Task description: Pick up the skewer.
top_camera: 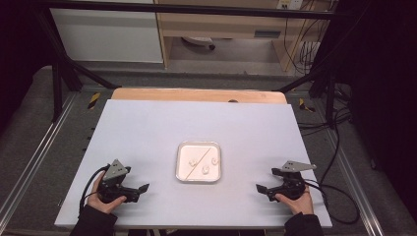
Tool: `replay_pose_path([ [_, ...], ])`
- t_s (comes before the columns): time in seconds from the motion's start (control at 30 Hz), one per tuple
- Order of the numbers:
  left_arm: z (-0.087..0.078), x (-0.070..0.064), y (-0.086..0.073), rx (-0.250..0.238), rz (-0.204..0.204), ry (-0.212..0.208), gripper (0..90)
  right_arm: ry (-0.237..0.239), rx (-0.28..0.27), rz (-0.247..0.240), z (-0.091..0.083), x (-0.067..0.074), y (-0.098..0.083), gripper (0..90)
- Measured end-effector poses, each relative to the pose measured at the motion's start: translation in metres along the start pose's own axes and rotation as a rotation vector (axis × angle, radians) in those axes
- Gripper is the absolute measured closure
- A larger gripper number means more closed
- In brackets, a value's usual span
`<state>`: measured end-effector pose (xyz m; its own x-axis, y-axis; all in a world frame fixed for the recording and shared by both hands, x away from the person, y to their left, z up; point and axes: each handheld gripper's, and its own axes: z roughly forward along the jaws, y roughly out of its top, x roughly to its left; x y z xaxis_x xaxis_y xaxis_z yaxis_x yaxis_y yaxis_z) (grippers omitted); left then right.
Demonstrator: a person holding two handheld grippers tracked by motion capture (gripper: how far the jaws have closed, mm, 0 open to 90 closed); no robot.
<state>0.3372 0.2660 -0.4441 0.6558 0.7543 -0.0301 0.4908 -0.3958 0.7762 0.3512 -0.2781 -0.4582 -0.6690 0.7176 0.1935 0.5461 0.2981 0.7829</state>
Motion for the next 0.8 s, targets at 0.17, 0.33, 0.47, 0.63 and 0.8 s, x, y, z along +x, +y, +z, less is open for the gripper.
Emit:
replay_pose_path([
  [0.17, 0.000, -0.002, 0.001, 0.004, 0.002, 0.009, 4.9, -0.001, 0.002, 0.002, 0.000, 0.000, 0.000, 1.3],
  [0.33, 0.000, -0.003, 0.003, 0.008, 0.002, 0.010, 4.9, -0.006, 0.005, -0.003, 0.001, 0.000, 0.000, 1.4],
  [0.47, 0.001, -0.004, 0.005, 0.010, 0.000, 0.009, 5.1, -0.006, 0.008, -0.004, 0.000, 0.000, 0.000, 1.4],
  [0.63, 0.001, -0.006, 0.008, 0.011, -0.002, 0.016, 5.2, -0.008, 0.001, -0.005, 0.000, 0.000, 0.000, 1.4],
  [0.8, 0.004, -0.011, 0.012, 0.016, 0.005, 0.020, 5.2, -0.011, 0.001, -0.003, -0.001, 0.000, 0.001, 1.4],
])
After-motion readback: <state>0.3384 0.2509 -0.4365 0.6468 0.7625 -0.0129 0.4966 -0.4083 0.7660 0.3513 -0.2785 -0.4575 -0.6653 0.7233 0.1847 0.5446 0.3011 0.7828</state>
